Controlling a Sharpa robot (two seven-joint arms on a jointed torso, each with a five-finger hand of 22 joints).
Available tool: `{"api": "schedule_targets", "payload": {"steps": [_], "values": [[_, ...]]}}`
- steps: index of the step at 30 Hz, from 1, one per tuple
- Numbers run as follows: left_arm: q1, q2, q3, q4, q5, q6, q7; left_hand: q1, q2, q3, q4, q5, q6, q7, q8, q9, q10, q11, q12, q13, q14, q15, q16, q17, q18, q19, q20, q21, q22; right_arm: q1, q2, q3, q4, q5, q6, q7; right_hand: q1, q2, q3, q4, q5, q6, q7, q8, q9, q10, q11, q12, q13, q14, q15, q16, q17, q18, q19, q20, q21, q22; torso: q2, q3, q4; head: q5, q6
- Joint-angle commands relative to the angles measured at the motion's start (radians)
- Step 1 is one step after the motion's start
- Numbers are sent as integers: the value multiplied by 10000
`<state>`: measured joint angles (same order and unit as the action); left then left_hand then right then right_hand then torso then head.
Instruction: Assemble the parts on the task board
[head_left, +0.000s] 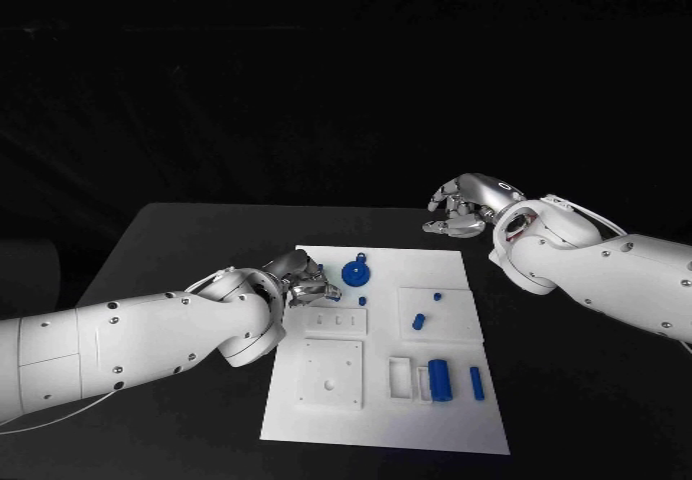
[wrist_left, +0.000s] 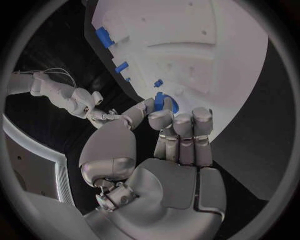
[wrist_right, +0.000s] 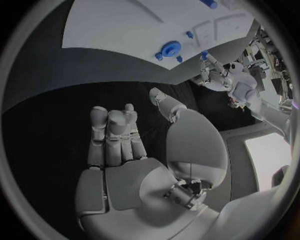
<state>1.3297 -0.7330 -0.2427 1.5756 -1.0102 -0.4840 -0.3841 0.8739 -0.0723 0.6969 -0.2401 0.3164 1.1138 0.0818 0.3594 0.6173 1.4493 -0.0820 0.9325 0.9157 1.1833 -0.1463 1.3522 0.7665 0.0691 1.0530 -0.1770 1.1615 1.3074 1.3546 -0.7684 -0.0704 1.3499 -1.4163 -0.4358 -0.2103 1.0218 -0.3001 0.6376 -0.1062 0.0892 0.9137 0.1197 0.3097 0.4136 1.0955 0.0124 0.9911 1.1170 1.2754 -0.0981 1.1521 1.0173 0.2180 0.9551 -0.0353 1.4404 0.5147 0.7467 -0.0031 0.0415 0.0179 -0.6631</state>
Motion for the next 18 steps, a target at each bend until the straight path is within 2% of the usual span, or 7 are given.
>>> {"api": "schedule_targets", "payload": {"steps": [1, 9, 18], "values": [[-57, 47, 7, 37, -733, 238, -64, 76, -13, -3, 71, -38, 1194, -925, 78, 11, -394, -404, 40, 13, 882, -791, 67, -10, 361, 21, -1017, 49, 164, 7, 13, 2, -7, -15, 153, 37, 73, 5, 16, 68, 67, 26, 39, 60, 14, 79, -22, -20, -16, 86, -12, -40, -6, 438, 46, 1, -53, 10, 17, -3, -6, 1, 8], [-143, 102, 7, 94, -962, 975, -243, 63, 6, -26, 173, -73, 1229, -931, 108, 21, -373, -407, 76, 22, 891, -787, 111, -6, 365, -1, -1003, 69, 164, 7, 39, 2, -20, -14, 177, 27, 64, 7, 10, 81, 89, 43, 36, 70, 20, 78, -26, -19, -23, 87, -15, -46, -4, 438, 47, 3, -58, 13, 21, -1, -15, 2, -23], [-211, 132, 8, 85, -1085, 1166, -313, 50, 62, -38, 219, -78, 1235, -933, 120, 25, -370, -409, 94, 25, 888, -784, 136, -5, 366, -25, -995, 80, 166, 7, 61, 2, -19, -13, 208, 25, 59, 7, 7, 91, 108, 56, 32, 78, 25, 77, -29, -19, -29, 88, -17, -51, -2, 438, 47, 4, -62, 16, 22, -3, -11, -15, -53]]}}
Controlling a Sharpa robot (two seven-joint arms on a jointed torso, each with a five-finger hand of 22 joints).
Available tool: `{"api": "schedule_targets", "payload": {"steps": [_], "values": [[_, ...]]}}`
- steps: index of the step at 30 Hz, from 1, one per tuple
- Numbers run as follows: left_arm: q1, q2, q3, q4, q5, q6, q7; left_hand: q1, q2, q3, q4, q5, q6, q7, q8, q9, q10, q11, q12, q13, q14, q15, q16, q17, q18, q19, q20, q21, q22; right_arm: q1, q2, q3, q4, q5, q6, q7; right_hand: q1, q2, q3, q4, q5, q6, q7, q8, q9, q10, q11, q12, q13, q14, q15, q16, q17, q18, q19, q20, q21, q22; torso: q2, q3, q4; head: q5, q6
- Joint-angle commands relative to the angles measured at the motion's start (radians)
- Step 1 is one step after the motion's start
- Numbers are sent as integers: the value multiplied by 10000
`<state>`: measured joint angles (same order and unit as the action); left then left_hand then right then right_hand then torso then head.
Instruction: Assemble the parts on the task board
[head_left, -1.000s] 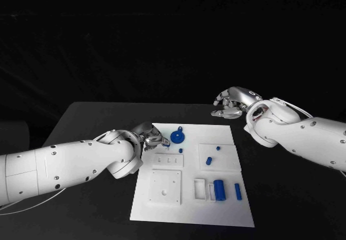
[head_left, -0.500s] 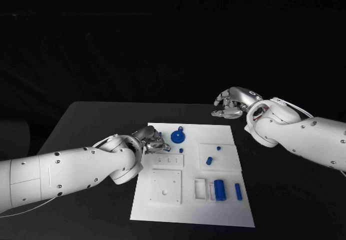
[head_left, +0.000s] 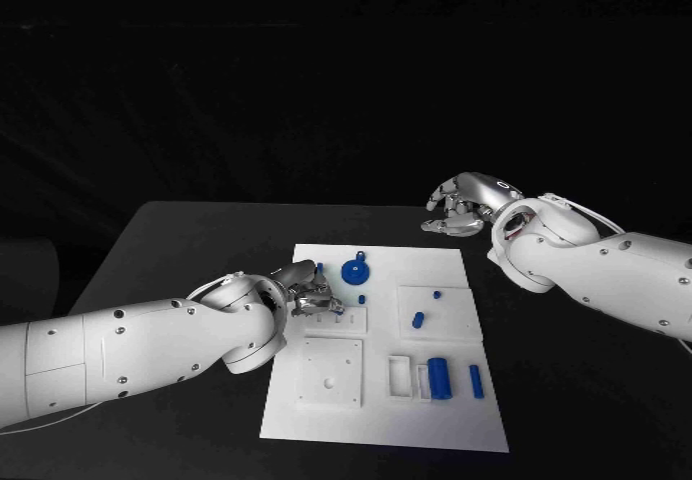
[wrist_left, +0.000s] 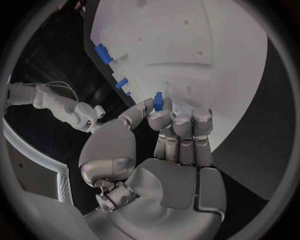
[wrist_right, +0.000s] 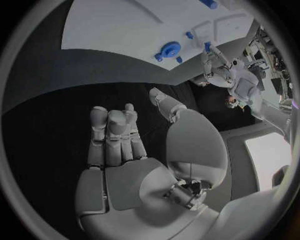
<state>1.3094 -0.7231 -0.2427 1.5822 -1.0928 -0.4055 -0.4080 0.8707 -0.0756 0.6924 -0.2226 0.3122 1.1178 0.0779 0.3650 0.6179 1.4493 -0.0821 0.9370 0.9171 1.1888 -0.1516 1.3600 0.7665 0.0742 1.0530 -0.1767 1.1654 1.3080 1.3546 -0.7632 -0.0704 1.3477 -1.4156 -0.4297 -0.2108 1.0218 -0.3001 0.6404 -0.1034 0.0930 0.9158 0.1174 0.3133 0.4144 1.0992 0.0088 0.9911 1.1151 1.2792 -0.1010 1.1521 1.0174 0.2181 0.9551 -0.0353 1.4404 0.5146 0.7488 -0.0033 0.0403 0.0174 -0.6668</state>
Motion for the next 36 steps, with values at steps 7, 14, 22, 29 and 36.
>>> {"api": "schedule_targets", "payload": {"steps": [7, 14, 22, 29, 36], "values": [[-43, 52, 9, -24, -362, 442, -75, -37, 107, -57, 188, -65, 1258, -909, 125, 41, -356, -421, 101, 23, 831, -734, 120, 0, 313, -70, -983, 64, 160, 7, 11, 1, 7, -18, 161, 26, 51, 6, -27, 71, 79, 44, 53, 47, 20, 38, 5, -19, -14, 51, 9, -55, 0, 437, 47, 6, -66, 18, 7, -4, 4, -20, -38], [-67, 80, 10, -136, -470, 400, -89, -26, 110, -50, 193, -67, 1260, -913, 131, 43, -356, -424, 108, 24, 829, -737, 128, 0, 317, -76, -985, 67, 160, 6, 19, 1, 7, -18, 159, 32, 50, 6, -29, 75, 85, 46, 52, 48, 21, 37, 4, -18, -16, 51, 8, -58, 1, 436, 47, 6, -68, 19, 2, -9, 9, -37, -48], [-71, 110, 11, -203, -474, 511, -113, -12, 78, -53, 251, -238, 1241, -915, 152, 48, -370, -427, 131, 19, 804, -742, 155, -12, 332, -103, -987, 90, 158, 6, 13, 1, 11, -18, 166, 29, 48, 7, -32, 80, 94, 50, 50, 51, 22, 36, 2, -18, -20, 51, 6, -61, 2, 436, 47, 7, -70, 21, 4, -3, 4, -43, -53], [-97, 139, 11, -250, -493, 614, -125, 11, 40, -56, 296, -392, 1226, -913, 167, 51, -378, -426, 147, 12, 786, -741, 175, -25, 341, -124, -985, 106, 154, 6, 22, 1, 7, -18, 168, 25, 44, 7, -35, 86, 101, 52, 49, 52, 24, 36, 1, -17, -22, 52, 5, -63, 4, 436, 48, 7, -72, 22, 3, -2, -1, -48, -75], [-111, 160, 11, -269, -539, 700, -140, 92, -6, -45, 387, -1091, 1206, -910, 200, 53, -396, -420, 166, -13, 744, -730, 209, -55, 353, -183, -976, 126, 143, 6, 26, 1, 11, -18, 179, 18, 42, 7, -37, 90, 106, 53, 48, 53, 24, 35, 0, -16, -25, 52, 4, -65, 5, 437, 49, 7, -74, 24, 0, -2, 8, -62, -63]]}}
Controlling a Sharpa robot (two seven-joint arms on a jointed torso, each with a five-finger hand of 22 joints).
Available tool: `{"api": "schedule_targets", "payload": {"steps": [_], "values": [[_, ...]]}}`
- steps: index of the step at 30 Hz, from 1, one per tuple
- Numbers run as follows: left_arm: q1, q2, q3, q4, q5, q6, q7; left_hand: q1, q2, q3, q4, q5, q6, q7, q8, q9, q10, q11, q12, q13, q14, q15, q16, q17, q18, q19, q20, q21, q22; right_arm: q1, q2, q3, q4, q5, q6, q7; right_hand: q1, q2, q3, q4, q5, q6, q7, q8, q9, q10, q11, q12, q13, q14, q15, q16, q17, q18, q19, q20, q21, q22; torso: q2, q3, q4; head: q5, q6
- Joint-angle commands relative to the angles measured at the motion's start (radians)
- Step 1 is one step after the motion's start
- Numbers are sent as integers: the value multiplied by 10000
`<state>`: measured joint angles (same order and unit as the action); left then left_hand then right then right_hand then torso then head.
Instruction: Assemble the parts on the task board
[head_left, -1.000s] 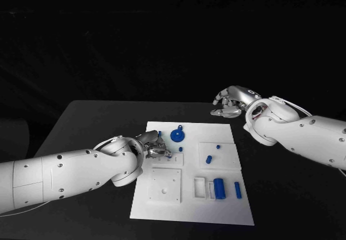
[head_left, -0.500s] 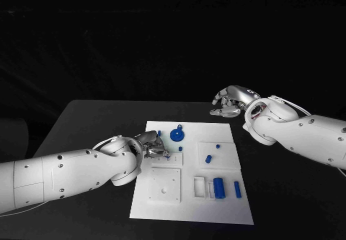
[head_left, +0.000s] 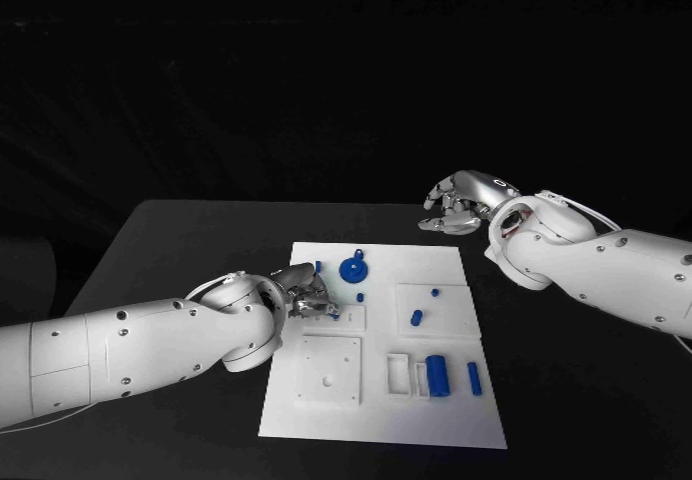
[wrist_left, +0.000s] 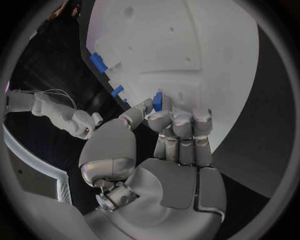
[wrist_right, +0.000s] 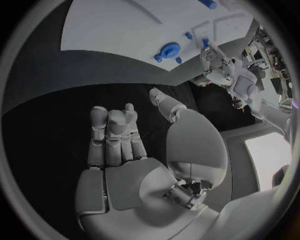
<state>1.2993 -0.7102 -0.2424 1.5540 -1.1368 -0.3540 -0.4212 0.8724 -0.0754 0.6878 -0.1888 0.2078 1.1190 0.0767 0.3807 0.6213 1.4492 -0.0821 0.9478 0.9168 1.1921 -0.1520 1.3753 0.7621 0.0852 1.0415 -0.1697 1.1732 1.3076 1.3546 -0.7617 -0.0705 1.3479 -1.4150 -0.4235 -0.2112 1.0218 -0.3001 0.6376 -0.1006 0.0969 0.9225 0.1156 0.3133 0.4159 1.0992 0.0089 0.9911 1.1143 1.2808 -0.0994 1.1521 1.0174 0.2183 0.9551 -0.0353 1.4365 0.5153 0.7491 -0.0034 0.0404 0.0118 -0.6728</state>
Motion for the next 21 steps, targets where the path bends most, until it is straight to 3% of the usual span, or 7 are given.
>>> {"api": "schedule_targets", "payload": {"steps": [1, 14, 19, 21], "values": [[-12, 35, 8, 11, -154, 203, -7, 76, -9, 2, 50, -51, 1194, -898, 43, 19, -395, -419, 58, -11, 711, -726, 56, -11, 243, -69, -1046, 49, 147, 6, 13, 2, 10, -24, 116, 23, 41, 7, -9, 62, 69, -14, 66, 53, 10, 35, -1, -16, -17, 36, -12, -66, 5, 435, 50, 7, -35, 17, -3, -3, 8, -10, -10], [-31, 71, 9, -9, -258, 266, -18, 122, -72, -1, 118, -265, 1185, -897, 62, 17, -399, -418, 71, -29, 699, -724, 80, -32, 246, -89, -1040, 66, 140, 6, 24, 2, 6, -24, 121, 22, 37, 7, -15, 69, 76, -11, 64, 55, 11, 35, -2, -14, -22, 38, -13, -69, 8, 434, 51, 7, -38, 20, 0, -4, 6, -21, -7], [-35, 75, 10, -5, -292, 340, -45, 159, -92, -5, 181, -498, 1174, -896, 72, 12, -402, -417, 81, -43, 687, -723, 92, -52, 252, -100, -1039, 79, 133, 6, 25, 2, 6, -24, 122, 21, 32, 9, -16, 75, 80, -10, 64, 56, 12, 35, -3, -13, -24, 38, -14, -71, 9, 435, 52, 7, -39, 21, -2, -4, 8, -15, -15], [-35, 79, 10, -2, -311, 383, -44, 193, -117, -15, 219, -835, 1167, -895, 82, 9, -407, -416, 89, -54, 678, -722, 104, -66, 258, -113, -1037, 85, 127, 6, 29, 2, 6, -24, 123, 21, 31, 9, -17, 78, 81, -9, 63, 56, 12, 34, -3, -13, -24, 38, -14, -71, 9, 435, 52, 7, -40, 21, 0, -4, 10, -18, -14]]}}
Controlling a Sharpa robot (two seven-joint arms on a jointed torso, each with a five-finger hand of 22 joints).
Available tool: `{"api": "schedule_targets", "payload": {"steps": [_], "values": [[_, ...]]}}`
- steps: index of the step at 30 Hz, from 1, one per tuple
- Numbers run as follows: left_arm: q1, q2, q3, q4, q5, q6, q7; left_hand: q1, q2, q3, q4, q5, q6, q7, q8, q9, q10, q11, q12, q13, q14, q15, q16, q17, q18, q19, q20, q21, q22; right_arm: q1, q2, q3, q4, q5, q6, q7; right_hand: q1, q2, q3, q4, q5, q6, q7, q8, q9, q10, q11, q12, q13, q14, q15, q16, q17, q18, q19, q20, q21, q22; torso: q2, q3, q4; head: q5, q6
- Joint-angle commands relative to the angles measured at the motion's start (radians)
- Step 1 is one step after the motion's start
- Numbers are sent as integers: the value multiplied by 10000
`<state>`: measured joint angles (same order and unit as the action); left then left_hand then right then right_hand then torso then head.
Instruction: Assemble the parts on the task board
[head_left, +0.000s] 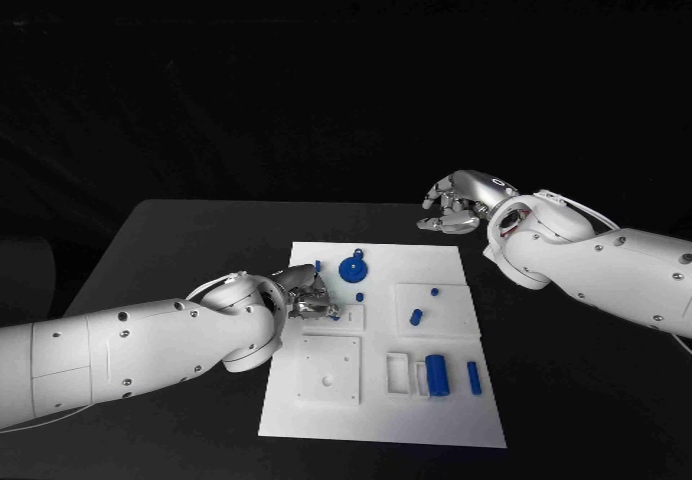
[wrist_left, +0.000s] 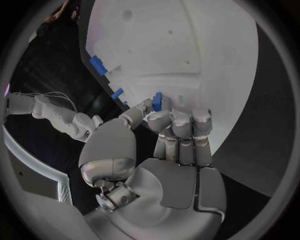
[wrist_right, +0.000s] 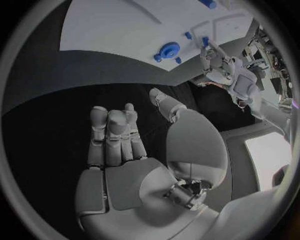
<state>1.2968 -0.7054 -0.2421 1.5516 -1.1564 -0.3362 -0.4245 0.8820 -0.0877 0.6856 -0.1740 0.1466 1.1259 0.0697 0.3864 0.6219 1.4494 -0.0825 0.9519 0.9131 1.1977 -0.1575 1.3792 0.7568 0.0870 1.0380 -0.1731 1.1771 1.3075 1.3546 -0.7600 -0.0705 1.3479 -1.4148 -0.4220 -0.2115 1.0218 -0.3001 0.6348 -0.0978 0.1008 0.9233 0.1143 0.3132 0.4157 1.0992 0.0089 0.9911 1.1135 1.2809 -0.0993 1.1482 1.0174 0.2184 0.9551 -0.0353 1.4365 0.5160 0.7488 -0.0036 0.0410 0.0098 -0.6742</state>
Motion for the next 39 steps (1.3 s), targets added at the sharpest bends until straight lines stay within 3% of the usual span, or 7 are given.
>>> {"api": "schedule_targets", "payload": {"steps": [1, 13, 17, 19, 23, 33, 39], "values": [[-11, 31, 7, 28, -114, 229, -12, 112, -2, 4, 84, -350, 1096, -827, 29, 1, -410, -412, 52, -20, 618, -668, 70, -20, 242, -83, -1003, 50, 127, 6, 15, 2, 6, -26, 112, 25, 29, 9, 11, 51, 42, -18, 77, 56, 15, 34, -4, -13, -17, 37, -15, -32, 9, 434, 52, 7, -41, 14, 2, -1, 3, 2, -2], [-12, 29, 8, 61, -115, 503, -5, 249, -217, -17, 80, -592, 1131, -835, 79, 3, -412, -417, 79, -39, 604, -667, 102, -49, 250, -110, -998, 71, 120, 6, 20, 2, 2, -25, 131, 22, 15, 8, 4, 66, 52, -12, 75, 60, 17, 32, -5, -12, -22, 37, -16, -37, 11, 434, 52, 7, -45, 16, 2, -3, 0, 0, -24], [-15, 28, 9, 72, -97, 543, 22, 262, -201, -36, 126, -64, 1145, -828, 109, -2, -410, -410, 103, -51, 590, -653, 138, -64, 237, -136, -980, 86, 115, 6, 25, 2, 5, -25, 137, 23, 13, 8, 2, 70, 59, -8, 74, 62, 19, 31, -6, -12, -24, 36, -17, -39, 12, 434, 51, 7, -48, 17, 2, -3, 1, 9, -30], [-15, 32, 9, 66, -83, 566, 23, 202, -87, -61, 122, 686, 1145, -822, 127, -5, -416, -401, 119, -58, 575, -641, 163, -74, 227, -164, -968, 102, 119, 6, 26, 2, 3, -25, 138, 26, 19, 4, 26, 101, 324, -2, 68, 66, 23, 25, -10, -10, -37, 34, -22, -54, 18, 434, 51, 5, -61, 22, -1, -4, 0, 7, -26], [-18, 34, 10, 47, -57, 576, 20, 113, 125, -101, 79, 1045, 1137, -818, 141, -18, -425, -397, 132, -78, 554, -632, 185, -96, 221, -196, -960, 119, 117, 6, 32, 2, 5, -25, 140, 29, 10, 9, 5, 111, 444, -1, 69, 68, 27, 21, -11, -4, -46, 38, -23, -60, 26, 434, 54, 4, -65, 31, -2, -1, -1, 12, -19], [-18, 42, 11, 21, 21, 627, 19, -224, 598, -70, -50, 1061, 1131, -818, 163, -41, -442, -398, 160, -104, 530, -627, 228, -129, 209, -265, -944, 137, 118, 5, 38, 2, -4, -25, 153, 28, 19, 11, -2, 116, 519, 2, 67, 70, 30, 20, -12, 3, -55, 40, -24, -67, 33, 434, 56, 3, -70, 39, 2, -1, -2, 10, -14], [-18, 39, 12, 20, 89, 665, 29, -528, 689, 459, -90, 663, 1156, -824, 186, -75, -446, -407, 194, -129, 526, -628, 267, -161, 208, -286, -940, 142, 105, 5, 34, 1, -5, -25, 170, 22, 28, 12, 0, 114, 536, 4, 67, 71, 31, 20, -13, 5, -57, 41, -25, -69, 35, 434, 57, 2, -72, 41, 2, 0, -1, 15, -16]]}}
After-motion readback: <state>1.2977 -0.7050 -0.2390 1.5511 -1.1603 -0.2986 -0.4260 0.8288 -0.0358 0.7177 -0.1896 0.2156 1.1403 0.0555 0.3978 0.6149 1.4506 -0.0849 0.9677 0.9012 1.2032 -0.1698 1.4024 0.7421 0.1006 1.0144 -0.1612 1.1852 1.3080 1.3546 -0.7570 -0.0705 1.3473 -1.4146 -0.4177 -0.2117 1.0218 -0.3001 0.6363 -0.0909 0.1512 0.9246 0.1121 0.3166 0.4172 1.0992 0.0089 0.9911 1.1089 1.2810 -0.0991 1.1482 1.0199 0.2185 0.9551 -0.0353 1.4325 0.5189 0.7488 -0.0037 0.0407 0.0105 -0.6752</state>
